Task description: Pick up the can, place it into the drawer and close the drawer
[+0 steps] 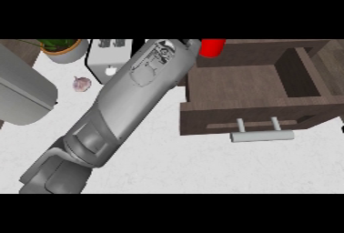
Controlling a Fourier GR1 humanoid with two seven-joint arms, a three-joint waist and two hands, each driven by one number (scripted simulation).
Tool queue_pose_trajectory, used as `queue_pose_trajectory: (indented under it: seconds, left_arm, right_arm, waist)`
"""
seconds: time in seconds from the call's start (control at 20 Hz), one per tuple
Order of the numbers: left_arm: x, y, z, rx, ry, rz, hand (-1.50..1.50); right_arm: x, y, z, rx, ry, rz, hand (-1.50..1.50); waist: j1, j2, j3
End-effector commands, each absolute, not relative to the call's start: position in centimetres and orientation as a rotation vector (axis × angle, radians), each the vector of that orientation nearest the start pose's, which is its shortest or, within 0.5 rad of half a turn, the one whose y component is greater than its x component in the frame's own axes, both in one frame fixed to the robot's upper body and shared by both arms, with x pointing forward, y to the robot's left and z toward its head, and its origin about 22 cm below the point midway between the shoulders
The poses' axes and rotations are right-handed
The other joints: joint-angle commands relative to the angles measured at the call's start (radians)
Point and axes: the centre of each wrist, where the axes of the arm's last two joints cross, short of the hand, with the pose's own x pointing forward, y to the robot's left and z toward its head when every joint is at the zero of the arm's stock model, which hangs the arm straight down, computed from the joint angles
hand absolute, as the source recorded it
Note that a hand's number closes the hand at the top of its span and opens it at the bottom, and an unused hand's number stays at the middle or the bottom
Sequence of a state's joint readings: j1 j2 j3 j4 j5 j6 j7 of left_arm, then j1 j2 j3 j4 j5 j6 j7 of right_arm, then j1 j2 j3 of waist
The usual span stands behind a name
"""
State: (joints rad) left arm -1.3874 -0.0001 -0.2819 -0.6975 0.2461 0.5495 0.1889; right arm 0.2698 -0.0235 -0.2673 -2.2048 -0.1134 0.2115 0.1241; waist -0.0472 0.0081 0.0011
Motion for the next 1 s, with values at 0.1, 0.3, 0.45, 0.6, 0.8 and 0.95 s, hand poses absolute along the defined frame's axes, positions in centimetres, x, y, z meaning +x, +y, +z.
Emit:
queue_pose_trajectory:
  seconds: [0.1,0.3,0.45,0.6,0.8,0.95]
  left_arm:
    - [41.3,-2.7,24.3,0.073,-1.794,-0.248,1.5]
    - [42.1,-2.1,22.9,0.053,-1.74,-0.24,1.5]
    - [41.7,-2.3,21.2,0.113,-1.743,-0.254,1.5]
    - [42.1,-2.7,22.5,0.142,-1.769,-0.26,1.5]
    - [43.0,-1.1,19.6,0.175,-1.762,-0.26,1.5]
    - [42.5,-1.5,18.9,0.208,-1.782,-0.255,1.5]
  right_arm:
    - [16.1,-30.3,10.7,-0.164,-1.847,-0.022,-1.5]
    - [16.4,-29.9,10.0,-0.156,-1.839,-0.003,-1.5]
    - [16.7,-30.2,11.0,-0.166,-1.845,-0.003,-1.5]
    - [17.0,-29.5,11.1,-0.155,-1.849,0.009,-1.5]
    - [16.7,-29.5,9.9,-0.155,-1.86,-0.009,-1.5]
    - [17.5,-29.0,10.7,-0.149,-1.871,0.012,-1.5]
  waist:
    - [-0.012,0.003,0.001]
    - [-0.021,0.007,0.001]
    - [-0.033,0.006,0.001]
    - [-0.045,0.011,0.002]
    - [-0.041,0.013,0.001]
    - [-0.056,0.015,0.002]
